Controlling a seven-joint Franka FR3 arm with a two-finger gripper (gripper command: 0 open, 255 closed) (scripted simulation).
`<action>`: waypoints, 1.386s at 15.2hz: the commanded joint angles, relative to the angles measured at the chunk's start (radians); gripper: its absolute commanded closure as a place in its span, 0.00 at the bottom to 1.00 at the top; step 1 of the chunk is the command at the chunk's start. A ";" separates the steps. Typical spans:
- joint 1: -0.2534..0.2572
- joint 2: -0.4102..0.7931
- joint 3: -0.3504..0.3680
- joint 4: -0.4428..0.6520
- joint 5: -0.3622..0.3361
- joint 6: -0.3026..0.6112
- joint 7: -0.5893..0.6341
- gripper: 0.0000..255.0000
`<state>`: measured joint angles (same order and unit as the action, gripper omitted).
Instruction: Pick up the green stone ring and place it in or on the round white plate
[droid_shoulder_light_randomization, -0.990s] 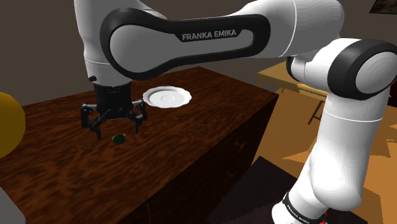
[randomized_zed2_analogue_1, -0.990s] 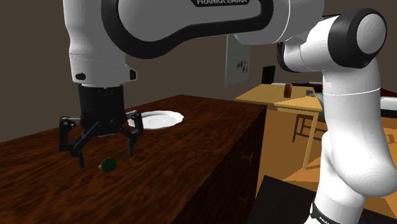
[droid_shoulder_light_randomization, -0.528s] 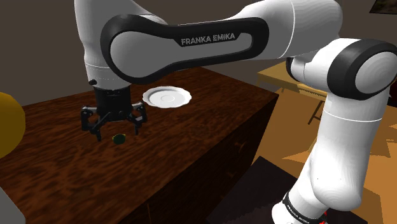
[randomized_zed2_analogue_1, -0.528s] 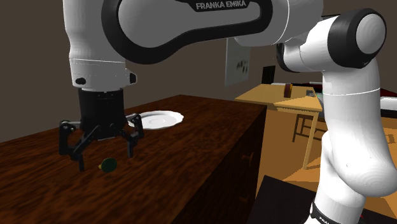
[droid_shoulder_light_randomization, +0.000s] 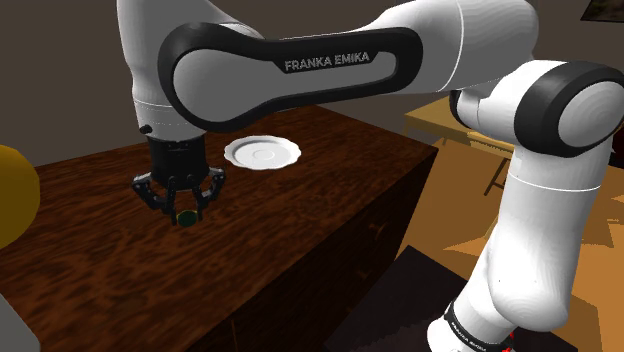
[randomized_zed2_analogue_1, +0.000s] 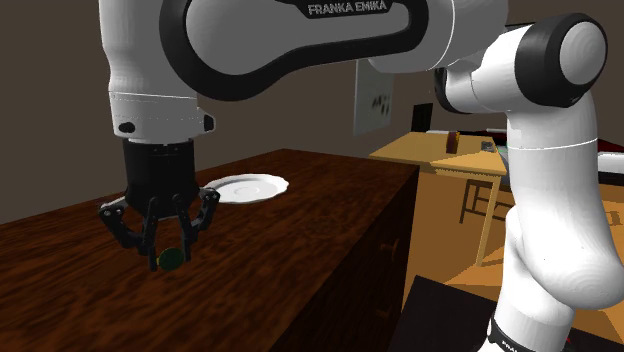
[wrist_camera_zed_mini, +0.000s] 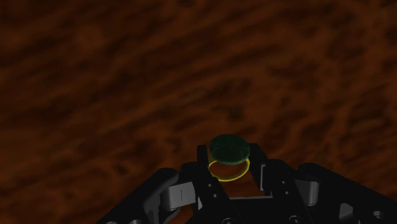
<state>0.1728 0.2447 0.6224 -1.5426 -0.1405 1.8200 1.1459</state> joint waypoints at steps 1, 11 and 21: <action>0.000 0.000 0.000 0.000 0.000 0.000 0.000 1.00; 0.016 0.015 0.003 0.127 -0.008 -0.114 0.002 1.00; 0.024 0.040 0.000 0.276 -0.020 -0.240 -0.016 1.00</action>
<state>0.2091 0.2929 0.6256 -1.2621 -0.1670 1.5820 1.1438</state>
